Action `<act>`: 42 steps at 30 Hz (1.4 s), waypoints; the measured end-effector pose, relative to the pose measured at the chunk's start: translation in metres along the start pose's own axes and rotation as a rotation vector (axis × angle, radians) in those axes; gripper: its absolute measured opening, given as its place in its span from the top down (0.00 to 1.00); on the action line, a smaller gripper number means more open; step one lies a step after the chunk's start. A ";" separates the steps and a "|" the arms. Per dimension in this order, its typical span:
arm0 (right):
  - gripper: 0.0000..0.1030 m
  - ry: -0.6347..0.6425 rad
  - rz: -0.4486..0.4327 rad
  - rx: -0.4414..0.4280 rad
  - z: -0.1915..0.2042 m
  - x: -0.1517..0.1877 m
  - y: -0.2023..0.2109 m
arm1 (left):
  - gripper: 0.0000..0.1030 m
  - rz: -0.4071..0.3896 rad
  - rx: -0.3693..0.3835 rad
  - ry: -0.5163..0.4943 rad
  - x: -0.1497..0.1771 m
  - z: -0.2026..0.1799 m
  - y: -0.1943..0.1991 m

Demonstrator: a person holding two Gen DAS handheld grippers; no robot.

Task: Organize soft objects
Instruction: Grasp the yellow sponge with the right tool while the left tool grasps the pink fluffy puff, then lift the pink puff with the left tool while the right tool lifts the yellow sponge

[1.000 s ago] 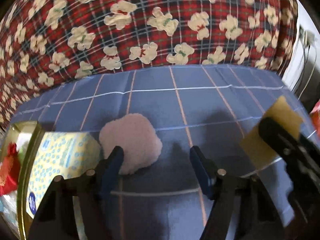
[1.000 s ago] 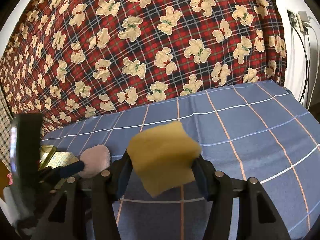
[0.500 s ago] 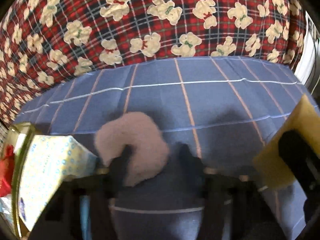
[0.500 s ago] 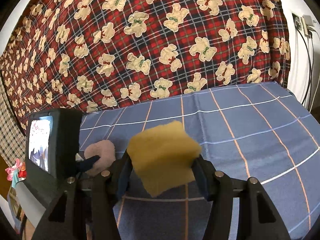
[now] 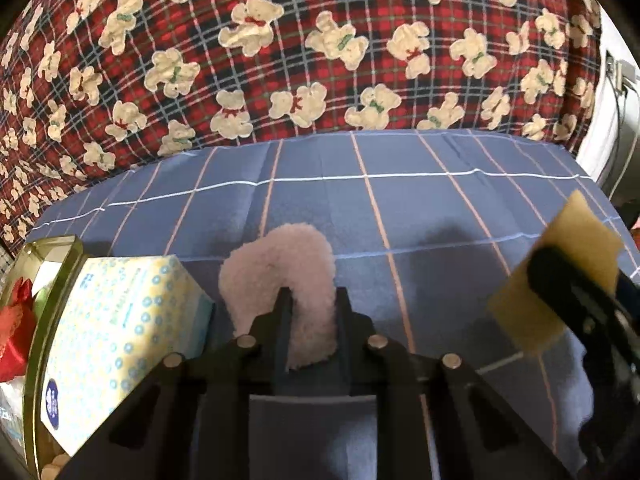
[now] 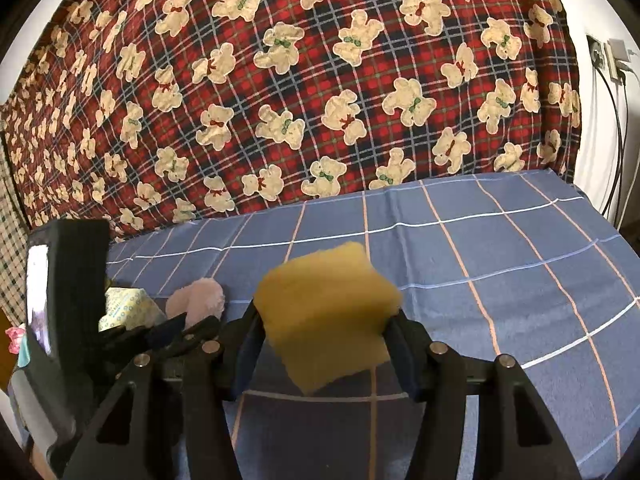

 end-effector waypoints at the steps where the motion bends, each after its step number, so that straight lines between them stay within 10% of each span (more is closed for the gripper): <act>1: 0.43 -0.001 0.001 0.001 0.000 0.000 0.000 | 0.83 -0.002 0.002 -0.003 0.001 -0.001 0.001; 42: 0.43 0.134 -0.195 0.094 0.029 -0.001 0.043 | 0.83 -0.277 0.064 0.074 0.005 0.015 0.062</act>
Point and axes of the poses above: each gripper's, at about its wrist camera, not at the fingertips, and y roughly against the way its jaws point, z to its left, x to its underside, the point moved 6 cm from there along -y, roughly the way its jaws point, and after that the axes turned 1 degree about x, right-handed, at the moved point
